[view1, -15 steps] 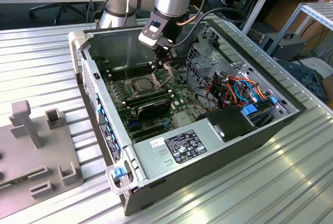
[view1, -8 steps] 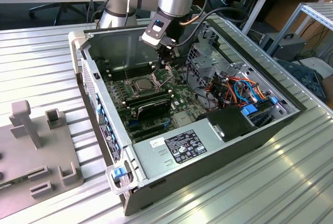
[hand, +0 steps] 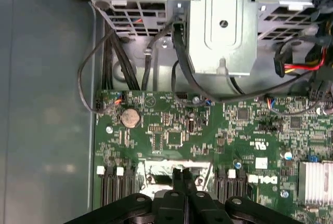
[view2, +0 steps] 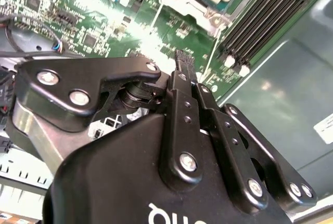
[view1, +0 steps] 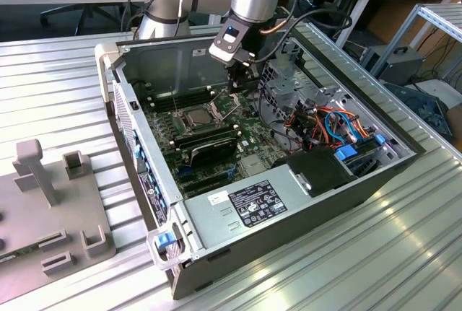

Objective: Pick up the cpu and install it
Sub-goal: 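Close the cpu cover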

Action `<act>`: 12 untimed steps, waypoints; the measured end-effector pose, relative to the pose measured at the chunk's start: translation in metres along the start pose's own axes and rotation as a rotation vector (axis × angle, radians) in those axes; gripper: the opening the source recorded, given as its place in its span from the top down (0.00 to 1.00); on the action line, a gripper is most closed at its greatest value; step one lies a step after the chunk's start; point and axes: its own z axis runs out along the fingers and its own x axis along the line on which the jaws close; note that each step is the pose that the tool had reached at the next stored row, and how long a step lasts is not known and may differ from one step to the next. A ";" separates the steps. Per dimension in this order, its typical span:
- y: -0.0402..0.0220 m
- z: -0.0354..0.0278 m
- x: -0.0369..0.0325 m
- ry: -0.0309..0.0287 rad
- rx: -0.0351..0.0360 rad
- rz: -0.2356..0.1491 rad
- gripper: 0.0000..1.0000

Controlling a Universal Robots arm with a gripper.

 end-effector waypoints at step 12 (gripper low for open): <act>0.0253 0.0007 -0.0006 -0.0002 0.0000 0.000 0.89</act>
